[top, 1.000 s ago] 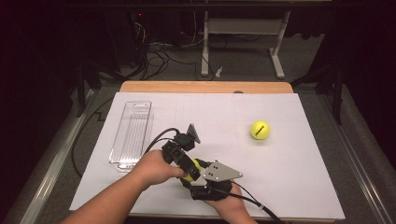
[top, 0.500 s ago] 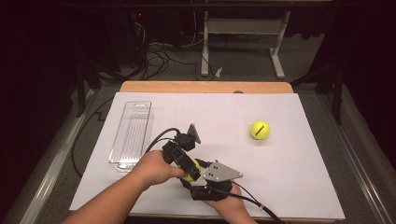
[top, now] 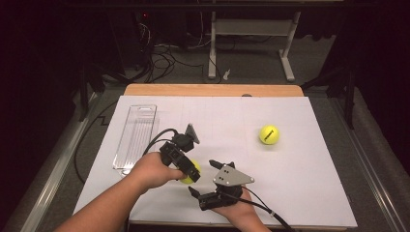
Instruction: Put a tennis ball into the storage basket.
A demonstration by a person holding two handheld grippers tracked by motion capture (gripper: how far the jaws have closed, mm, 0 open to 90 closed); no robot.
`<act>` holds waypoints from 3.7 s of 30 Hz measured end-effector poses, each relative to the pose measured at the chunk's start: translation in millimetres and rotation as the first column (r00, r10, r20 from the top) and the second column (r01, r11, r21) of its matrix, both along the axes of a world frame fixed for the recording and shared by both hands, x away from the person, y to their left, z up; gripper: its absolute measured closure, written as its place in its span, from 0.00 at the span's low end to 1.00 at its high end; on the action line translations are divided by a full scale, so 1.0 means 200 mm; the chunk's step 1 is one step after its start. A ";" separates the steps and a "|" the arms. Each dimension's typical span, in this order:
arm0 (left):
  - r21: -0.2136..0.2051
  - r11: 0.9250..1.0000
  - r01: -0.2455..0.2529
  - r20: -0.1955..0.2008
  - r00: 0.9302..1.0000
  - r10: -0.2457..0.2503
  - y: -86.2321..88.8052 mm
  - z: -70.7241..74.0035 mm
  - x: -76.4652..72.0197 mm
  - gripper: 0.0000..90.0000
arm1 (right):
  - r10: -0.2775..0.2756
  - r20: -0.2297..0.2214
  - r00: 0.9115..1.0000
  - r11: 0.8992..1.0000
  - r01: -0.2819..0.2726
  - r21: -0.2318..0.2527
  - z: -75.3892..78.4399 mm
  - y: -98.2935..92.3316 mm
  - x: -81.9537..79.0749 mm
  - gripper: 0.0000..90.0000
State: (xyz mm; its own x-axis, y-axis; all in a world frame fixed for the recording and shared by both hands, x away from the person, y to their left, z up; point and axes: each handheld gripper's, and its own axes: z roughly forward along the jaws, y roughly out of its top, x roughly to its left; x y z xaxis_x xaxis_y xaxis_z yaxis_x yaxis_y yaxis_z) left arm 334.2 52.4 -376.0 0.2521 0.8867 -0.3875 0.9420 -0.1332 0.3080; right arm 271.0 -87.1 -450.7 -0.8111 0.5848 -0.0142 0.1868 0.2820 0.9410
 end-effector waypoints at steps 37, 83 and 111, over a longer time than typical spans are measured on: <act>0.023 0.998 -0.051 0.001 0.999 0.051 0.19 0.00 0.04 0.30 | -0.257 0.033 0.966 0.965 0.259 -0.053 0.03 -0.69 0.03 0.00; 0.031 0.993 -0.113 0.010 0.994 0.112 0.36 0.20 0.13 0.30 | -0.290 0.058 0.955 0.956 0.292 -0.024 -0.02 -0.80 -0.03 0.00; 0.075 0.964 -0.255 0.038 0.967 0.252 0.63 0.28 0.29 0.30 | -0.289 0.063 0.955 0.956 0.291 -0.029 -0.01 -0.81 -0.03 0.00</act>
State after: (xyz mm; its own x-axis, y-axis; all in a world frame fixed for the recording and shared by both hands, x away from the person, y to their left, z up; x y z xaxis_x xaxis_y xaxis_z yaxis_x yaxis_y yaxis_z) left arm 393.2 177.9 -320.5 0.0249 0.9503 -0.3104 0.9393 0.0840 0.3325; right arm 265.2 -248.6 -453.7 -0.6041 0.7927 -0.0821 0.2121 0.2592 0.9422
